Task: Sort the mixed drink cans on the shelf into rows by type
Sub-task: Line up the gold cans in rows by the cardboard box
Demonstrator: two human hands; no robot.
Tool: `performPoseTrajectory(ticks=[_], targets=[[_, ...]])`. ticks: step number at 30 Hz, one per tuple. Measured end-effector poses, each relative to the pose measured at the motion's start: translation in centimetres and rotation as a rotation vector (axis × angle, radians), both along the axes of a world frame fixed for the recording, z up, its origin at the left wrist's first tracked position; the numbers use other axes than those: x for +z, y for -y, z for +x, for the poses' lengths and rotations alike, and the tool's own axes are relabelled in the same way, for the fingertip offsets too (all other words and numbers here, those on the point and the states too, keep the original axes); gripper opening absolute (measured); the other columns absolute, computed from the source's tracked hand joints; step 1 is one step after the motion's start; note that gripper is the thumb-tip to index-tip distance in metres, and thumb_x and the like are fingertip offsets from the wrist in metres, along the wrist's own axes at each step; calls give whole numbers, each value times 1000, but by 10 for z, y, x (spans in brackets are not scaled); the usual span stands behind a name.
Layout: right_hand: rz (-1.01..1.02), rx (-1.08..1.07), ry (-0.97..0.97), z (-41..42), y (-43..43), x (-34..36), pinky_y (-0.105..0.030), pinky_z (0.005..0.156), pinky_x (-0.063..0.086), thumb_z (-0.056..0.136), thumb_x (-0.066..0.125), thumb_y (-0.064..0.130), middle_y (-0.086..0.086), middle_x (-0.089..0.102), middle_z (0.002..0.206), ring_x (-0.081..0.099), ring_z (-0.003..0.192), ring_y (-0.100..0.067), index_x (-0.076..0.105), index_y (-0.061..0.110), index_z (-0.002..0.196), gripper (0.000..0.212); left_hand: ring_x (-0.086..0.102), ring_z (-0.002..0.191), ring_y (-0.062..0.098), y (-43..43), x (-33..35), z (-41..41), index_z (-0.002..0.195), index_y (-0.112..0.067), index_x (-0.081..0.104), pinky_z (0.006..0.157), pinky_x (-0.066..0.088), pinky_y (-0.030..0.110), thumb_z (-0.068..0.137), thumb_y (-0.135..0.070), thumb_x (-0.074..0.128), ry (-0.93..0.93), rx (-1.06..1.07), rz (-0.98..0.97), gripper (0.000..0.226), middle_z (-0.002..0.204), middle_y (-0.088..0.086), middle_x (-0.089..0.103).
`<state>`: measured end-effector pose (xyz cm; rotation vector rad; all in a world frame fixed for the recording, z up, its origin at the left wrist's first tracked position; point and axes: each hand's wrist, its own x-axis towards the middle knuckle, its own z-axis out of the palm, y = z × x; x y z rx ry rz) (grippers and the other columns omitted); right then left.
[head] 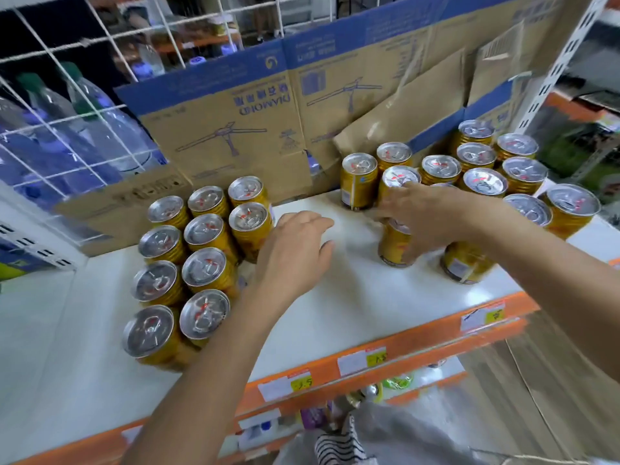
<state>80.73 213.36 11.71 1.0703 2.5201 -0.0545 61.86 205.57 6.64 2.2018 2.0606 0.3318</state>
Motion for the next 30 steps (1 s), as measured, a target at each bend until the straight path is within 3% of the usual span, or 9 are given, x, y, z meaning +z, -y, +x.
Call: performPoseTrajectory(ticks=[2,4,8,12,16,18,21,24,30], targets=[[92,26,26,8,3,-10,-34,80,45,83,64,30,-1,38,140,38,126,-25,33,27,141,66,42,127,22,-3,-6,11,135,-23,50,106,32,32,94,-31,50,-5,-5,-29,42,138,-2,50],[136,49,8,11,3,-16,-40,87,47,84,60,22,-2,38,139,39,125,-26,31,27,141,64,41,127,22,-3,-9,19,137,-24,48,106,31,32,94,-32,49,-12,-6,-44,43,140,-3,48],[181,103,-22,5,4,-11,-51,104,31,79,67,28,0,45,136,41,125,-25,28,28,142,74,39,129,21,10,-5,13,138,-25,47,106,30,32,95,-32,50,-10,45,-8,44,141,-2,46],[-31,74,-274,-21,16,-11,-33,84,46,77,73,26,-3,47,130,48,113,-23,34,23,137,72,41,127,21,37,4,-16,132,-24,54,104,35,34,94,-33,53,-45,156,22,40,138,-2,49],[-152,82,-412,-65,30,-15,-33,92,46,76,75,24,-6,41,129,48,116,-25,38,23,139,73,45,120,23,64,18,-48,121,-21,62,98,40,37,92,-31,54,-126,274,34,32,131,-1,55],[-141,96,-433,-85,37,-19,-36,95,44,77,73,24,-9,40,130,47,116,-28,38,24,140,72,47,119,24,74,21,-64,124,-22,60,97,41,37,93,-32,53,-145,344,38,33,131,0,55],[-53,193,-428,-103,47,-21,-24,97,28,82,67,23,-8,35,139,39,124,-27,35,24,143,69,52,109,23,86,18,-82,117,-25,62,87,44,36,95,-30,48,-131,405,52,27,123,-1,61],[19,251,-401,-115,55,-22,-19,96,17,83,64,18,-4,31,147,31,132,-21,32,22,146,71,53,112,20,96,7,-92,123,-24,62,92,43,33,97,-28,46,-73,419,76,30,125,-2,62],[53,234,-401,-131,61,-36,-28,101,28,79,65,12,0,33,149,39,126,-25,33,24,145,74,50,119,17,100,6,-95,127,-17,60,100,35,28,100,-23,40,-67,350,106,34,131,-1,59]])
